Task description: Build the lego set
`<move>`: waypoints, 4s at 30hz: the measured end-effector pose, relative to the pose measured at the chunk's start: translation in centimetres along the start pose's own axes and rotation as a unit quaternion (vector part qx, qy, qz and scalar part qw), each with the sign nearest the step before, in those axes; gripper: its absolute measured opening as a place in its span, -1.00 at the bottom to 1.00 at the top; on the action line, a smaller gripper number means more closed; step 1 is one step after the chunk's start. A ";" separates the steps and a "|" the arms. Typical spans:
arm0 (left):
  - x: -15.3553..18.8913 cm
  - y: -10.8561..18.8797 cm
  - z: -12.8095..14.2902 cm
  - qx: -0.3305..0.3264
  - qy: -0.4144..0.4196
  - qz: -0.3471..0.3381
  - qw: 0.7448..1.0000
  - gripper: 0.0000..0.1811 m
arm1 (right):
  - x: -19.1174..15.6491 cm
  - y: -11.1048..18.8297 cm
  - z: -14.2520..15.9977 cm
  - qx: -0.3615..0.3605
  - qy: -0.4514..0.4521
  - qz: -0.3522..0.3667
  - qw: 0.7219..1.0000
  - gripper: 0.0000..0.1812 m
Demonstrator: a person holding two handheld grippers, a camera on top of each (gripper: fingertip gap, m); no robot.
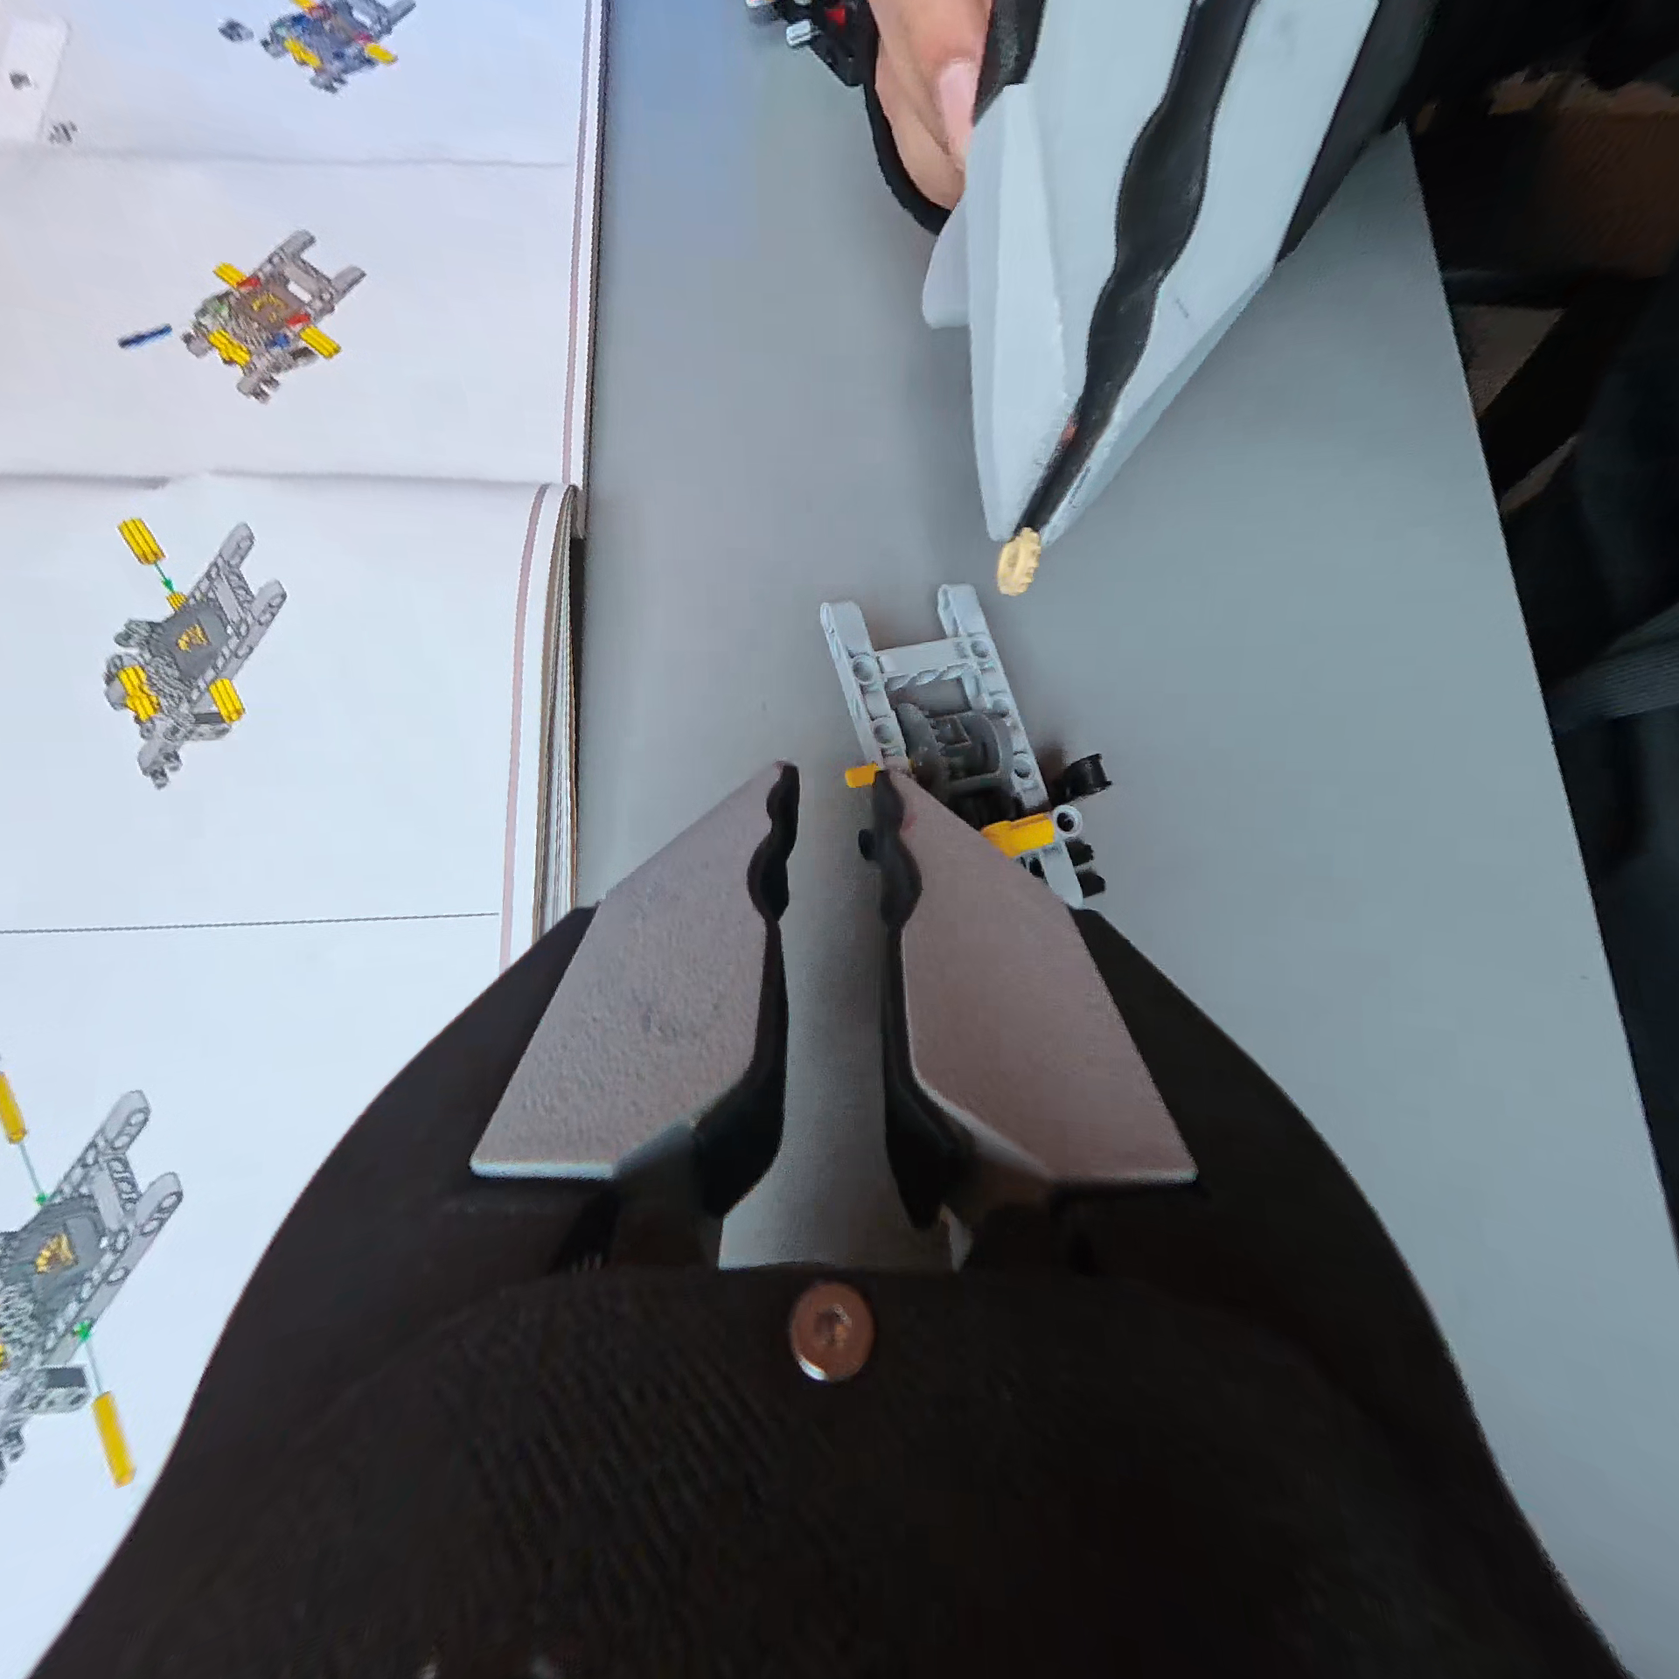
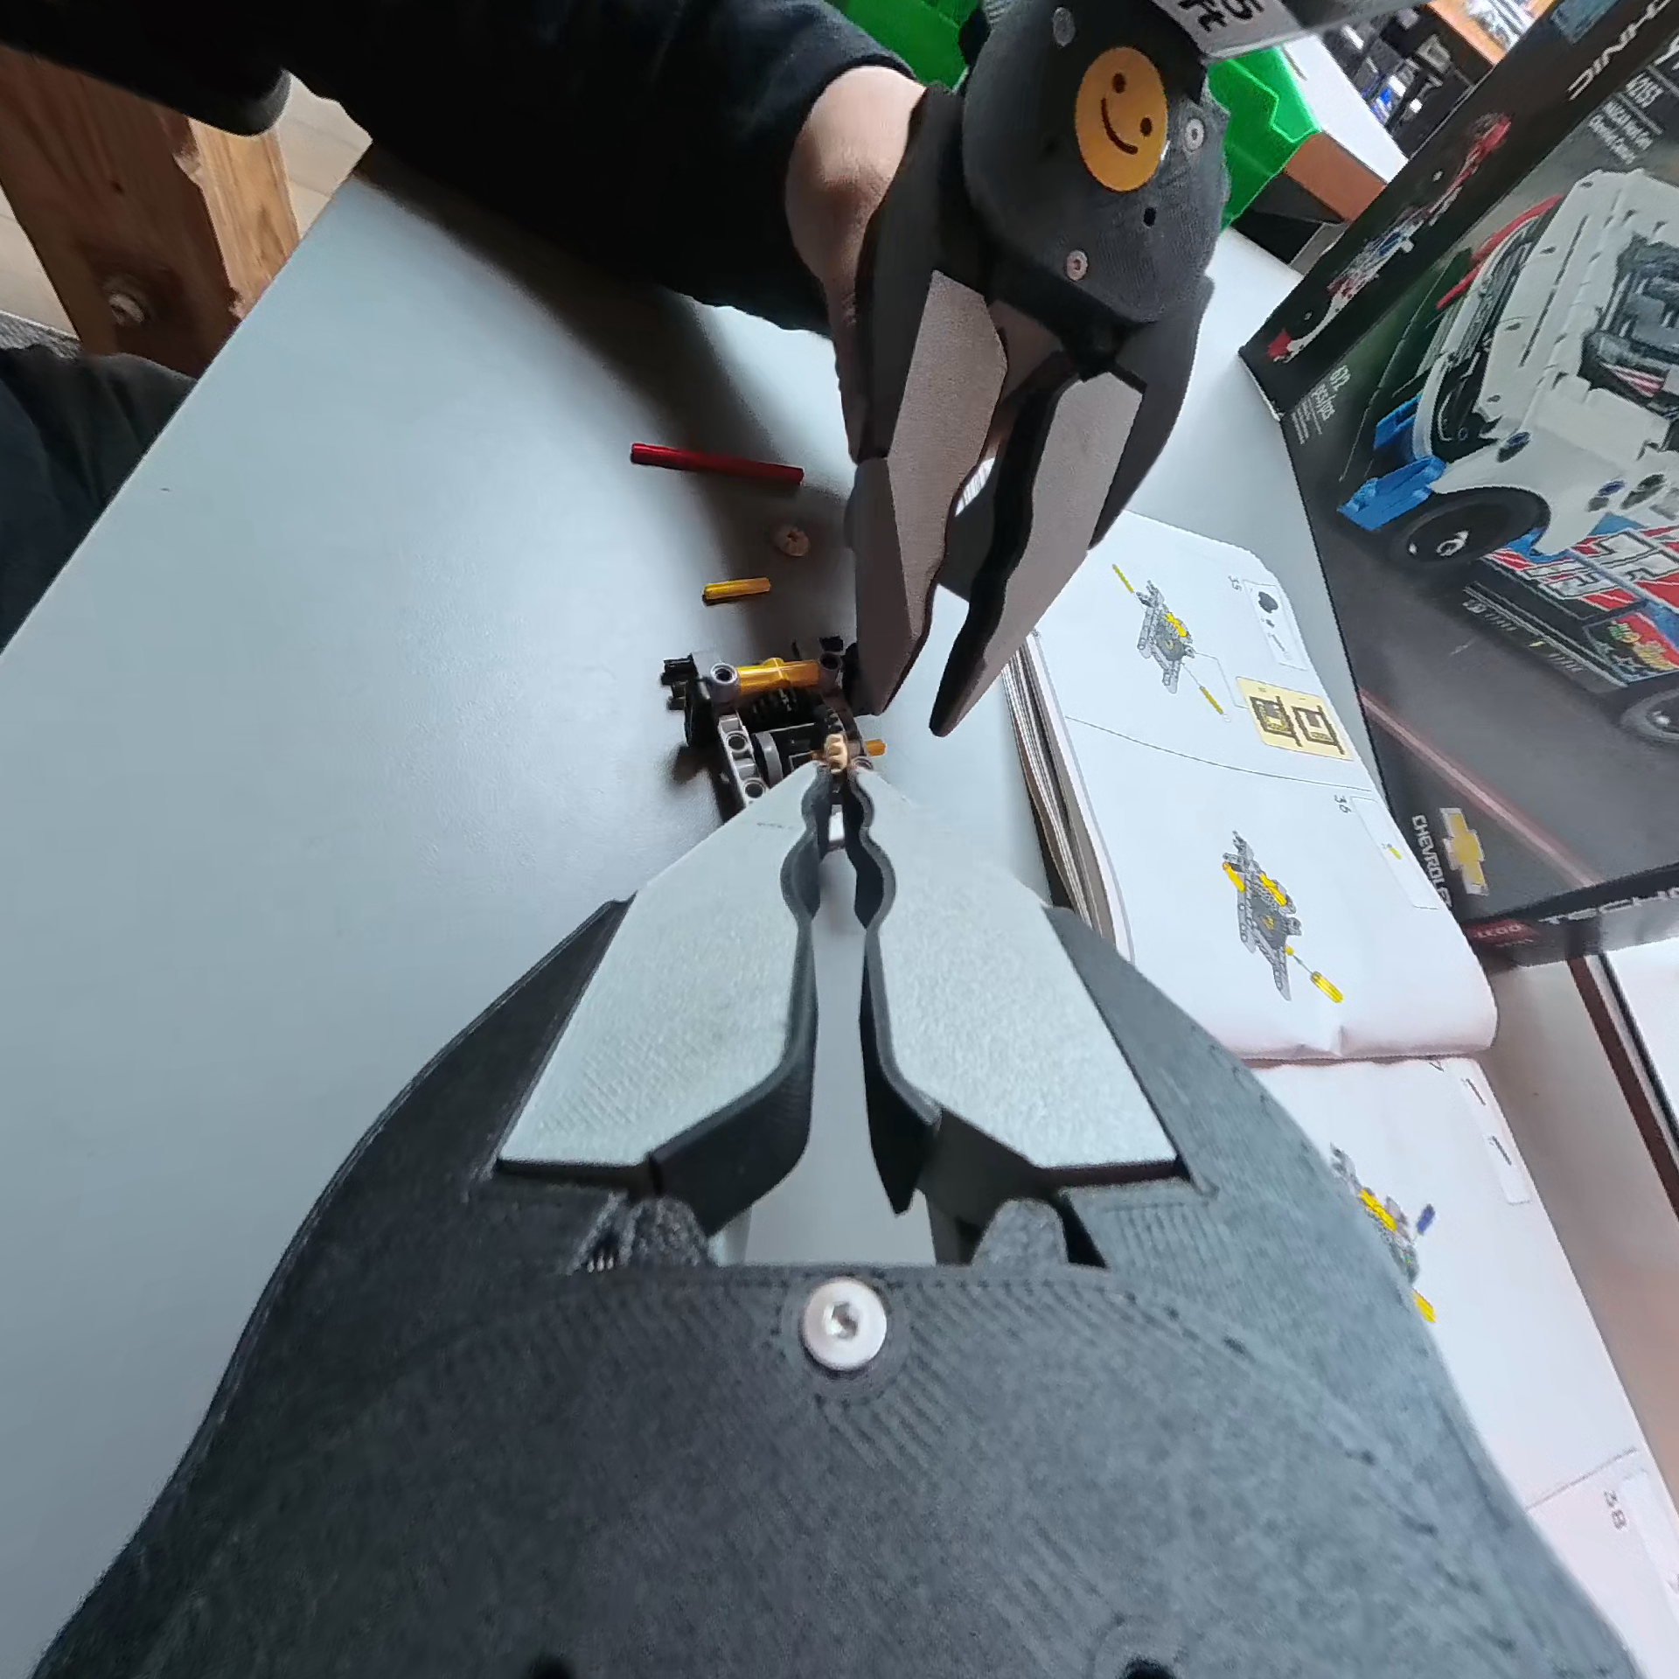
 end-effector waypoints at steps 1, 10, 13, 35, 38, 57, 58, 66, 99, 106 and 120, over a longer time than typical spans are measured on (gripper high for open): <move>-0.1 0.0 0.0 -0.002 0.007 0.004 1.000 -0.85 | 0.0 -0.1 0.0 0.000 -0.002 -0.001 1.000 -1.00; -1.2 -0.1 0.3 -0.004 0.071 0.042 0.997 -0.89 | 0.5 -1.0 0.2 -0.002 0.008 -0.019 1.000 -1.00; -2.0 -0.1 0.7 -0.004 0.095 0.078 0.992 -0.89 | 1.5 -0.8 0.4 0.014 -0.001 -0.031 0.999 -1.00; -4.8 -2.7 1.3 -0.075 0.263 0.312 0.910 -1.00 | 2.0 -2.0 0.8 0.005 0.021 -0.088 0.996 -1.00; -4.6 -3.2 1.3 -0.094 0.276 0.323 0.900 -0.98 | 1.9 -2.1 0.8 0.004 0.023 -0.089 0.996 -1.00; -4.3 -4.7 1.5 -0.155 0.290 0.350 0.877 -0.86 | 1.6 -2.1 0.6 0.002 0.028 -0.090 0.996 -1.00; -4.3 -4.8 1.5 -0.157 0.290 0.352 0.876 -0.86 | 1.6 -2.2 0.6 0.002 0.029 -0.090 0.996 -1.00; -3.9 -4.8 1.2 -0.154 0.279 0.365 0.875 -0.99 | 1.6 -2.3 0.9 -0.005 0.030 -0.093 0.995 -1.00; -4.5 -4.8 1.2 -0.133 0.291 0.349 0.881 -1.00 | 1.2 -2.9 0.7 -0.132 0.136 -0.038 0.981 -1.00; -4.5 -4.9 1.1 -0.135 0.289 0.348 0.882 -1.00 | 1.4 -2.9 0.3 -0.176 0.181 -0.058 0.966 -1.00; -4.4 -5.0 1.0 -0.128 0.285 0.336 0.889 -1.00 | 2.4 -3.5 -1.5 -0.265 0.170 -0.148 0.938 -1.00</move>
Point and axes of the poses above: each gripper's, where its closed fingertips meet, y back along the fingers, z out of its underside, x = y × z across the jaws, the point moved 9 cm from there along y, back along the fingers, and after that the axes turned 14 degrees about -z, right-handed, at the moved point
